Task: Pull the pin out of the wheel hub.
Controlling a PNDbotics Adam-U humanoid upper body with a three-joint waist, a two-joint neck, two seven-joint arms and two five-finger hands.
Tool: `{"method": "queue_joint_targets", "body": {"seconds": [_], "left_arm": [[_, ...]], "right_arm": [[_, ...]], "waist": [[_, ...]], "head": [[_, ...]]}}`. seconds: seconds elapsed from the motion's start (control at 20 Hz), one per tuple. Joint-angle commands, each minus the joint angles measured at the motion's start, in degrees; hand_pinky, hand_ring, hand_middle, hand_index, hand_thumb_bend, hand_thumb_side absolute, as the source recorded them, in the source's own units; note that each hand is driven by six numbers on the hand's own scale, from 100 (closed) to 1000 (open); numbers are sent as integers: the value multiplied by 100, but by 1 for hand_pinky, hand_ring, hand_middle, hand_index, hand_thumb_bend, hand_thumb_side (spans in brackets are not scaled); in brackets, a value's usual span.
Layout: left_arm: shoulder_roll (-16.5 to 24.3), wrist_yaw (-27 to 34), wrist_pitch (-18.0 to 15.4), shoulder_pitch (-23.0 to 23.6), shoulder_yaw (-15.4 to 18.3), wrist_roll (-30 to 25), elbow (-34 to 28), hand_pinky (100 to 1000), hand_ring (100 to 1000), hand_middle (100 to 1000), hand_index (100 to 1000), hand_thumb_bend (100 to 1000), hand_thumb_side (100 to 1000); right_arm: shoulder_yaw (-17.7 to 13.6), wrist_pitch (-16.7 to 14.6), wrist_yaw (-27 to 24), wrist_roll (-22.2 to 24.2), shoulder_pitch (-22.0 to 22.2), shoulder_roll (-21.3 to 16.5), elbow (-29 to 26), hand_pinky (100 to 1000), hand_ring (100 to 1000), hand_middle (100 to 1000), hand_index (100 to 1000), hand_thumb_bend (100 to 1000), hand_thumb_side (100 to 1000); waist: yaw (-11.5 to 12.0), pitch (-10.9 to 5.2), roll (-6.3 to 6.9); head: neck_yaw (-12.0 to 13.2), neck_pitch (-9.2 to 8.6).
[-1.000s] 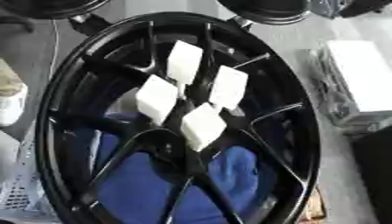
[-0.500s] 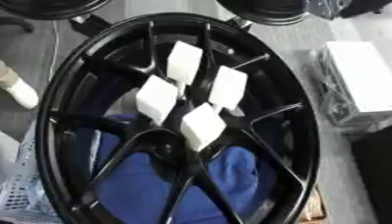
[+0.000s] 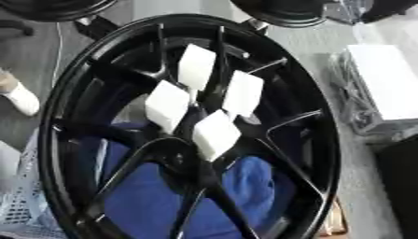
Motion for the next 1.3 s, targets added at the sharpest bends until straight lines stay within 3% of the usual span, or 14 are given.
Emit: {"method": "queue_joint_targets", "body": {"seconds": [0.05, 0.85, 1.3], "left_arm": [[186, 8, 7, -40, 17, -24, -100, 759, 711, 759, 760, 281, 826], [203, 10, 29, -43, 0, -45, -100, 759, 705, 753, 758, 276, 834], [213, 16, 44, -44, -23, -68, -100, 759, 703, 756, 755, 273, 836]], "right_arm": [[117, -250, 205, 68, -196, -219, -55, 864, 840, 794, 867, 300, 337], [779, -1190, 392, 340, -618, -312, -55, 878, 861, 816, 875, 397, 270], [1058, -1465, 211, 397, -931, -242, -55, 874, 857, 806, 863, 389, 241]], "waist": [[3, -145, 19], [-8, -58, -23], [-49, -70, -44]], "head": [[33, -76], [97, -105], [112, -116]]}}
